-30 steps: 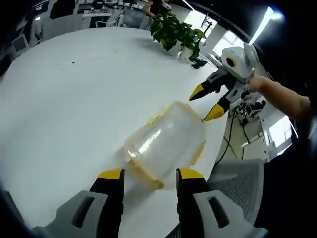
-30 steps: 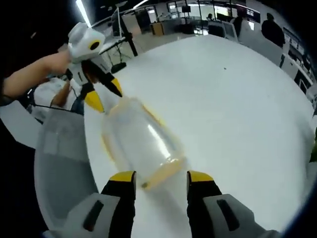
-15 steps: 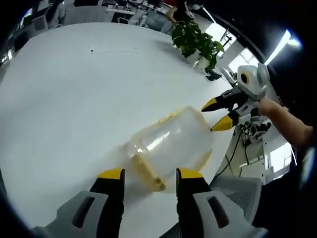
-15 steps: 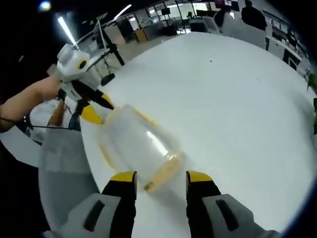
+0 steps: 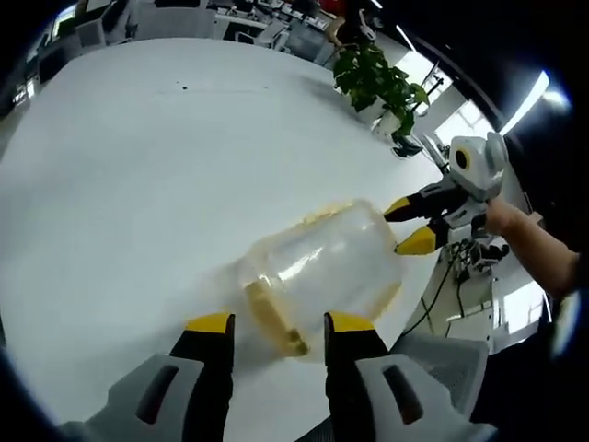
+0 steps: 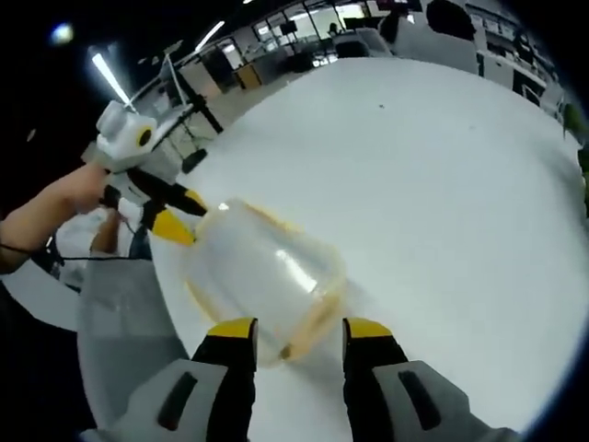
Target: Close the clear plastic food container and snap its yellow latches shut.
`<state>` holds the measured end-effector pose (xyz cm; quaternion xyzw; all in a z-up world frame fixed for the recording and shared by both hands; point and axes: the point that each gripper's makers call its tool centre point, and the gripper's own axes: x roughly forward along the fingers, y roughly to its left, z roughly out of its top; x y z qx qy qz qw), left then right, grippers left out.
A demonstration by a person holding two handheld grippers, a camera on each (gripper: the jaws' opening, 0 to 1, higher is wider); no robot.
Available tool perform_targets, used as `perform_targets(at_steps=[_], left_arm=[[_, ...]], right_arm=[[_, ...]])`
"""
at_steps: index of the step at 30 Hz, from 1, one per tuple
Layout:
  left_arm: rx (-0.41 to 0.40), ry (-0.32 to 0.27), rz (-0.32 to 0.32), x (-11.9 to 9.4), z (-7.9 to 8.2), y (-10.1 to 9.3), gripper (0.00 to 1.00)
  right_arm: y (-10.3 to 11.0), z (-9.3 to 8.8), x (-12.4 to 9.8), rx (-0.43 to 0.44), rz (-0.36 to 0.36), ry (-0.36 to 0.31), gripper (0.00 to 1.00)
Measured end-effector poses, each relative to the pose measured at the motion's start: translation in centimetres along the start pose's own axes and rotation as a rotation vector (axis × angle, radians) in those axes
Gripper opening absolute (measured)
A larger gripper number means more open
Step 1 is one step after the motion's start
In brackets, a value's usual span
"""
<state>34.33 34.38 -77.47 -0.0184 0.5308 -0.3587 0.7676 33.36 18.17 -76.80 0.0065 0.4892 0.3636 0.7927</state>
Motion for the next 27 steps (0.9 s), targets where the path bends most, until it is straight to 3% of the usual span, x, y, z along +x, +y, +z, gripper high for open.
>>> perform_targets(at_steps=[19, 27], left_arm=[[-0.052, -0.050, -0.033, 0.42, -0.01, -0.71, 0.32], [-0.050, -0.052, -0.024, 0.43, -0.01, -0.84, 0.30]], right_arm=[[0.51, -0.36, 0.67, 0.059, 0.016, 0.002, 0.32], [0.52, -0.35, 0.88, 0.050, -0.001, 0.038, 0.30]])
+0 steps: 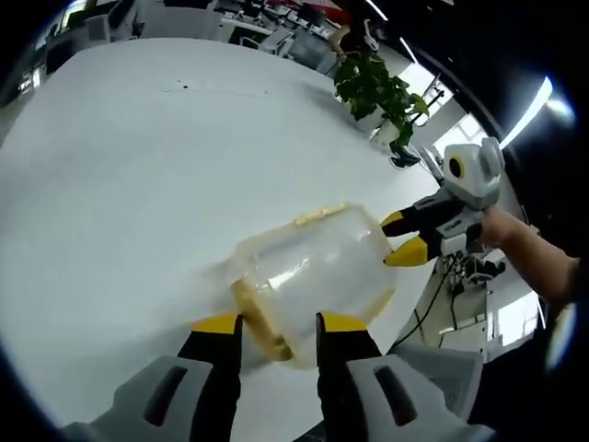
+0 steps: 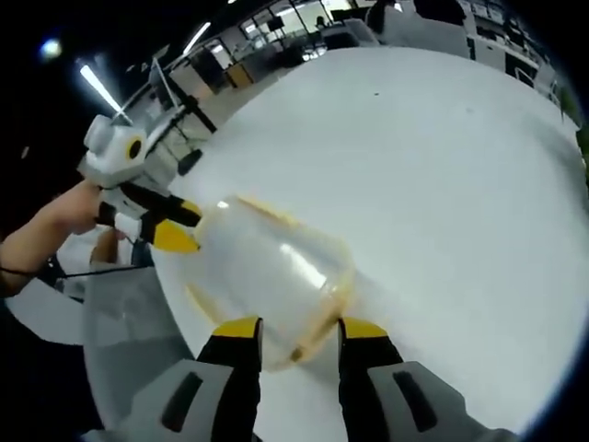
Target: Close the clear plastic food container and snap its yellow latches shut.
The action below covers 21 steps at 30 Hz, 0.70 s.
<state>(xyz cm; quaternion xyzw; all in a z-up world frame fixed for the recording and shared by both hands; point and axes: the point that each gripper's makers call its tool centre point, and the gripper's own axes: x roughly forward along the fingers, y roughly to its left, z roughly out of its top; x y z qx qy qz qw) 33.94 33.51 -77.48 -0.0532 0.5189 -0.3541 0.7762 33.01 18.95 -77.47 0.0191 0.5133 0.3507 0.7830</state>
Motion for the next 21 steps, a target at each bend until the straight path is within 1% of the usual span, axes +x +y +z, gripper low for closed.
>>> perform_targets(at_steps=[3, 5, 8, 10, 11, 18, 19, 20, 21], left_arm=[[-0.007, -0.005, 0.005, 0.0, 0.0, -0.1, 0.29], [-0.011, -0.011, 0.009, 0.0, 0.0, -0.1, 0.29], [-0.042, -0.019, 0.005, 0.1, 0.1, 0.0, 0.28], [-0.027, -0.012, 0.005, 0.1, 0.1, -0.1, 0.28], [-0.006, -0.011, 0.005, 0.1, 0.1, -0.2, 0.28], [-0.025, -0.012, 0.001, 0.1, 0.1, -0.1, 0.26], [-0.027, -0.011, -0.002, 0.2, 0.1, -0.1, 0.25], [-0.052, -0.016, 0.003, 0.9, 0.2, -0.2, 0.25], [-0.025, -0.001, -0.005, 1.1, 0.1, -0.4, 0.25]], right_arm=[[0.1, 0.0, 0.0, -0.006, -0.005, 0.008, 0.30], [0.1, 0.0, -0.1, -0.001, -0.007, 0.002, 0.29], [0.0, 0.0, 0.0, -0.001, 0.009, -0.012, 0.29], [0.0, 0.0, 0.0, -0.009, 0.015, -0.015, 0.28], [0.1, 0.0, 0.0, -0.026, 0.011, -0.016, 0.28], [0.0, 0.1, 0.0, -0.011, 0.012, -0.021, 0.26], [0.0, 0.1, 0.0, -0.014, 0.016, -0.019, 0.25], [-0.2, 0.4, -0.1, -0.017, 0.018, -0.023, 0.24], [-0.3, 0.5, -0.2, 0.006, 0.022, -0.019, 0.24]])
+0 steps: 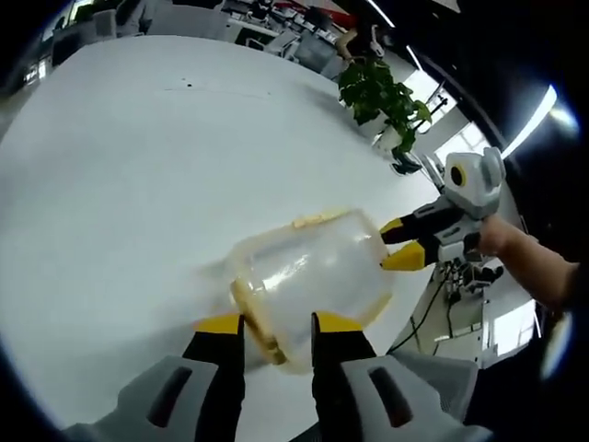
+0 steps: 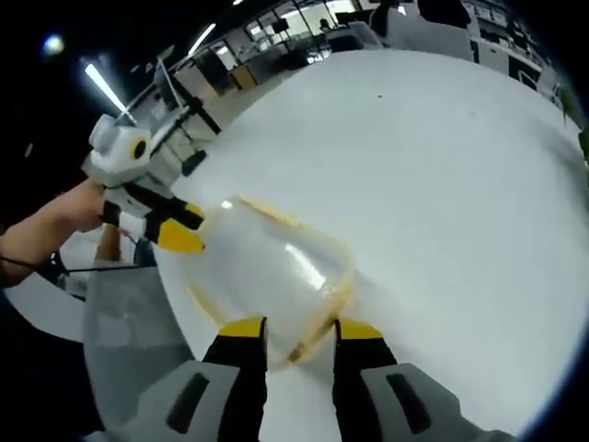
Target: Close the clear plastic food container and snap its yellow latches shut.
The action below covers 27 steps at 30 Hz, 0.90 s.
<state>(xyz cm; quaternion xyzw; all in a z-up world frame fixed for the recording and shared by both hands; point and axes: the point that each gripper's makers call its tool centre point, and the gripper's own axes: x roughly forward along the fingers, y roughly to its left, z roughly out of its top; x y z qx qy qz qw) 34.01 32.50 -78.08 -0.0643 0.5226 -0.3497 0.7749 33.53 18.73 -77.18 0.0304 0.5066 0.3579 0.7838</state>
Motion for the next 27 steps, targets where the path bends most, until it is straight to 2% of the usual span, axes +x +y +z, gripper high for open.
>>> perform_targets(at_steps=[7, 11, 15, 16, 17, 19, 20, 22, 27], left_arm=[[-0.017, 0.013, 0.008, -0.1, 0.0, 0.1, 0.24], [-0.016, 0.038, 0.020, -0.3, 0.1, 0.0, 0.24], [-0.027, 0.028, 0.018, -0.5, -0.1, 0.1, 0.24], [-0.031, 0.027, 0.023, -0.7, -0.1, 0.0, 0.24], [-0.029, 0.017, 0.026, -0.7, 0.1, -0.1, 0.24], [-0.045, 0.000, 0.027, -0.9, 0.2, 0.1, 0.24], [-0.042, -0.003, 0.024, -0.9, 0.1, 0.2, 0.24], [-0.028, 0.003, 0.020, -0.9, 0.2, 0.2, 0.25], [-0.024, 0.020, 0.013, -1.0, 0.1, 0.1, 0.27]], right_arm=[[0.1, -0.1, 0.2, 0.024, -0.016, -0.003, 0.21], [0.1, 0.0, 0.3, 0.033, -0.019, 0.022, 0.20], [0.3, -0.3, 0.3, 0.034, -0.023, 0.023, 0.17], [0.2, -0.8, 0.2, 0.039, -0.029, 0.051, 0.16], [0.1, -0.5, 0.4, 0.075, -0.046, 0.027, 0.16], [0.1, -0.5, 0.4, 0.064, -0.039, 0.000, 0.18], [0.1, -0.5, 0.4, 0.114, -0.033, -0.018, 0.18], [0.1, -0.5, 0.4, 0.088, -0.036, -0.022, 0.19], [0.3, -0.4, 0.4, 0.107, -0.040, 0.017, 0.21]])
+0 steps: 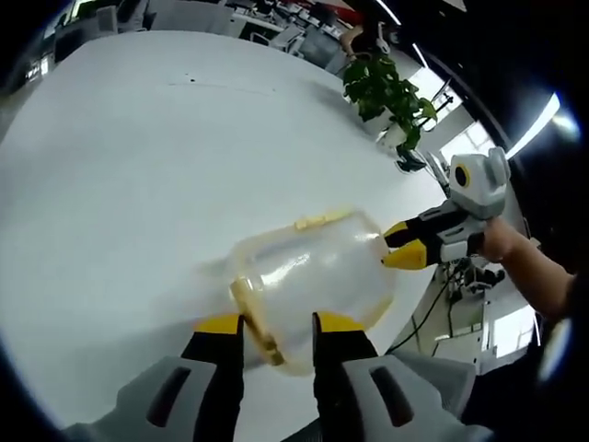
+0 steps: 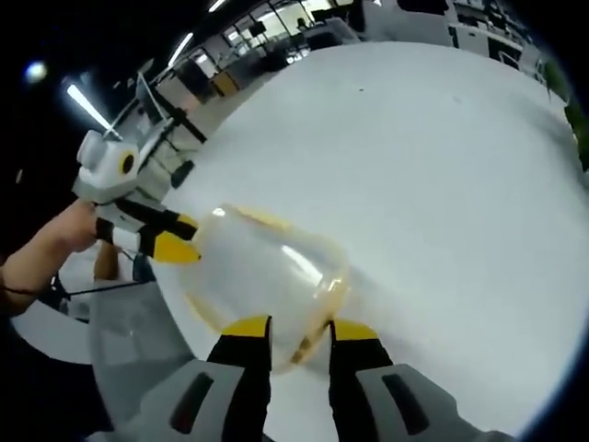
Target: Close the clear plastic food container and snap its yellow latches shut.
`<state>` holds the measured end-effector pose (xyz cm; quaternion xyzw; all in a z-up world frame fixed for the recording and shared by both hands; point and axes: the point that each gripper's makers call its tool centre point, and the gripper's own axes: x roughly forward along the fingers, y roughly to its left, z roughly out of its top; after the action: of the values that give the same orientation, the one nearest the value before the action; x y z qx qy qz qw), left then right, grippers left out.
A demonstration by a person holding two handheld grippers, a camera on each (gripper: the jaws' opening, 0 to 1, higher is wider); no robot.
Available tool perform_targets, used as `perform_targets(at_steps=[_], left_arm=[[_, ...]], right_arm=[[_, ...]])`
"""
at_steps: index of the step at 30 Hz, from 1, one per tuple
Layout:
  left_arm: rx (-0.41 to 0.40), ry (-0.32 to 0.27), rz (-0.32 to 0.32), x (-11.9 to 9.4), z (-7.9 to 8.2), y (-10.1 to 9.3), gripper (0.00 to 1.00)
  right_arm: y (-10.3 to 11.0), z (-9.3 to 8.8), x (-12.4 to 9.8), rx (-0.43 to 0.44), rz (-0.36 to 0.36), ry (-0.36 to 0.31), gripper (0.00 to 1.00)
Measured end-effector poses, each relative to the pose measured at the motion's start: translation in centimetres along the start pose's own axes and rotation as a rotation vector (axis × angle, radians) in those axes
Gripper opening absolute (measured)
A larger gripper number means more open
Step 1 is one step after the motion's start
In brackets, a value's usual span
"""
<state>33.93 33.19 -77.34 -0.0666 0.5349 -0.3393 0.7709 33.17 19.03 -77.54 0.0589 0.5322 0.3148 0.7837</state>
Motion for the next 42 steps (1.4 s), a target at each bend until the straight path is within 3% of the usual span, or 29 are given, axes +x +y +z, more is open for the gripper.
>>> perform_targets(at_steps=[7, 11, 14, 17, 31, 35, 36, 38, 42], left_arm=[[0.017, -0.015, -0.009, -0.2, -0.1, 0.1, 0.29], [0.160, -0.031, 0.020, -0.1, 0.5, 0.2, 0.32], [0.164, -0.015, 0.050, -0.1, 0.4, 0.2, 0.39], [0.175, -0.005, 0.043, 0.2, 0.3, 0.0, 0.40], [0.249, -0.032, 0.090, -0.9, 0.6, 0.6, 0.42], [0.287, -0.062, 0.083, -1.6, 1.5, 0.1, 0.42], [0.322, -0.092, 0.066, -1.8, 2.2, -0.3, 0.42], [0.326, -0.084, 0.070, -2.1, 2.4, -0.3, 0.42], [0.447, -0.086, 0.045, -2.5, 3.5, -1.2, 0.42]], right_arm=[[0.1, 0.2, 0.0, -0.020, 0.000, 0.029, 0.23], [0.1, 0.4, -0.2, -0.088, -0.030, 0.026, 0.24], [0.2, 0.5, -0.1, -0.129, -0.040, 0.025, 0.25], [0.4, 0.3, 0.0, -0.171, -0.030, 0.046, 0.27], [0.7, 0.5, -0.3, -0.247, -0.035, 0.013, 0.26], [1.0, 1.1, -1.0, -0.286, -0.029, 0.000, 0.27], [1.4, 1.4, -1.2, -0.290, -0.019, -0.010, 0.27], [2.0, 2.3, -1.8, -0.300, 0.002, -0.039, 0.28], [2.6, 3.6, -2.2, -0.387, 0.022, -0.042, 0.34]])
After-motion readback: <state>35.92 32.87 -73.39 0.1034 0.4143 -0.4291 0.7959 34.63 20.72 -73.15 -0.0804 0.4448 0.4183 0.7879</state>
